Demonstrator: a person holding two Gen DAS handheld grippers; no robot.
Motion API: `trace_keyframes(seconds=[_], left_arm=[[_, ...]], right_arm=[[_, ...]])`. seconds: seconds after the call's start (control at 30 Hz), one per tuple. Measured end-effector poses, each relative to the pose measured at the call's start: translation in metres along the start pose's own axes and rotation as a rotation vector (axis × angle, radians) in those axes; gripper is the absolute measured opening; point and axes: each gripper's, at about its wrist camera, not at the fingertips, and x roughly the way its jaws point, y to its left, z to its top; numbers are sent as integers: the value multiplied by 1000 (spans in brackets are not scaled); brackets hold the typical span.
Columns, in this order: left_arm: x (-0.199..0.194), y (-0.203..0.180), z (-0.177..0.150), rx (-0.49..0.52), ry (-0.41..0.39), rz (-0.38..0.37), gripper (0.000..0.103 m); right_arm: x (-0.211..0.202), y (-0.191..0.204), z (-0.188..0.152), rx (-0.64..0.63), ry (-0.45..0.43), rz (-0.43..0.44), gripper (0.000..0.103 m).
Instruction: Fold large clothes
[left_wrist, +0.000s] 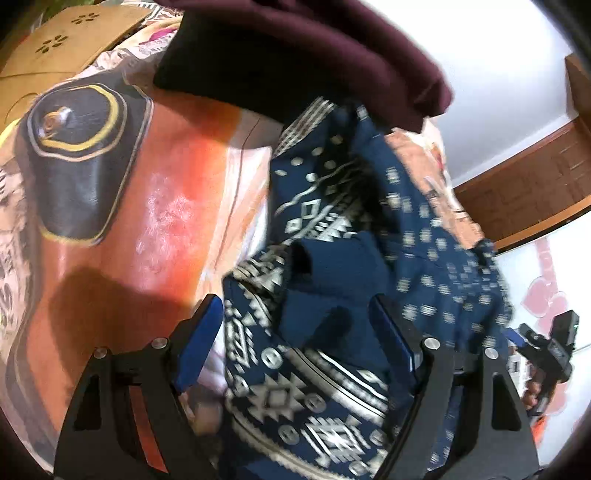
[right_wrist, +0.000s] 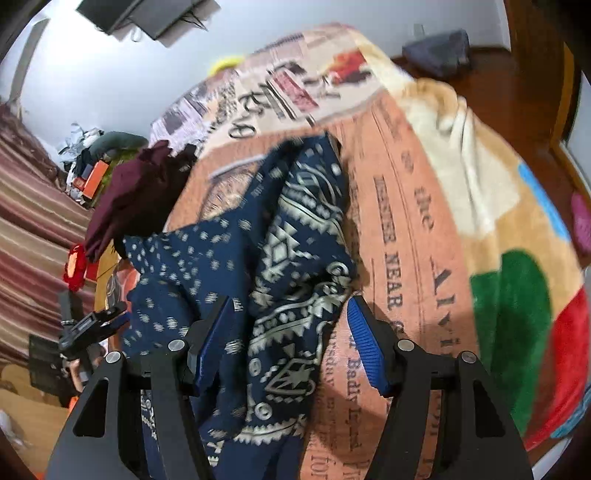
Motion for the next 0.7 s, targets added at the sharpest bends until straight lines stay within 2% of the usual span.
trace_keyframes(seconds=[0.07, 0.1, 0.2, 0.27, 0.37, 0.4, 0.43, 0.47, 0.5, 0.53, 0.6, 0.7], left_arm=[[11, -5, 4, 61, -14, 90, 81], [18, -11, 6, 123, -19, 119, 81], [30, -29, 7, 233, -35, 161, 83], [35, -34, 11, 259, -35, 159, 83], [39, -31, 21, 222, -36, 92, 82], [39, -29, 23, 199, -45, 63, 76], [42, -27, 24, 193, -45, 44, 68], [43, -28, 23, 187, -36, 13, 50], [42, -29, 22, 178, -30, -11, 42], [41, -32, 21, 177, -43, 0, 38], [37, -40, 18, 193, -57, 24, 22], [24, -50, 13, 201, -70, 63, 14]], right_arm=[[5, -3, 2, 13, -6, 13, 60], [6, -4, 3, 17, -13, 21, 60], [11, -5, 9, 42, -20, 56, 62], [15, -5, 10, 38, -22, 63, 62], [23, 3, 10, 6, -37, 40, 60], [25, 5, 10, -3, -45, 33, 58], [27, 5, 10, -10, -50, 25, 47], [29, 6, 11, -17, -53, 12, 28], [33, 9, 11, -19, -41, 13, 22], [35, 8, 11, -15, -37, 23, 17], [33, 13, 13, -29, -60, 0, 14], [23, 25, 20, -77, -91, -15, 13]])
